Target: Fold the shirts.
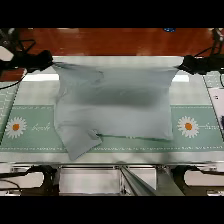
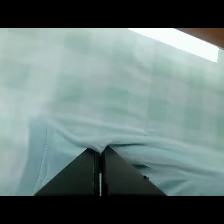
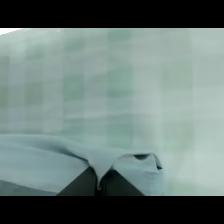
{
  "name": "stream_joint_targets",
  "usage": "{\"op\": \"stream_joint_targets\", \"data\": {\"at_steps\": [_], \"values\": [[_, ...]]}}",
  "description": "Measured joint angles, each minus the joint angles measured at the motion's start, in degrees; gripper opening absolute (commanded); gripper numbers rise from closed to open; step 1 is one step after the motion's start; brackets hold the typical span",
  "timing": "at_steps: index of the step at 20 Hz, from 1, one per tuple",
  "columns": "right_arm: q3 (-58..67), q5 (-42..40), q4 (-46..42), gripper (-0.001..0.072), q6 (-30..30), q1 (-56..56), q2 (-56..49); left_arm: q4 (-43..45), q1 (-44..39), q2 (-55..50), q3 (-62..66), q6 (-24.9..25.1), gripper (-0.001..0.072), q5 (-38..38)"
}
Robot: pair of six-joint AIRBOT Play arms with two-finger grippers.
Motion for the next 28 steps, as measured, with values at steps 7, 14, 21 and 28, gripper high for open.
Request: {"op": "stream_joint_targets", "data": {"at_steps": [7, 14, 21, 28], "values": [[8.1, 4.1, 3.3, 0.0022, 0.3, -0.9, -12.5, -4.1, -0.4, -12.1, 11.1, 1.6, 0.0021, -7.0], [7.1, 19.0, -2.4, 0.0022, -1.3, -3.6, -12.1, 2.5, 0.9, -13.8, 13.7, 6.2, 0.0021, -24.3], [-0.2, 21.9, -6.6, 0.0023, -1.6, -3.9, -12.1, 8.0, 0.2, -15.8, 13.9, 6.8, 0.0022, -30.8], [-3.6, 21.6, -7.8, 0.0411, -1.0, -4.1, -11.4, 9.9, -0.2, -18.3, 13.9, 6.6, 0.0506, -38.9]]}}
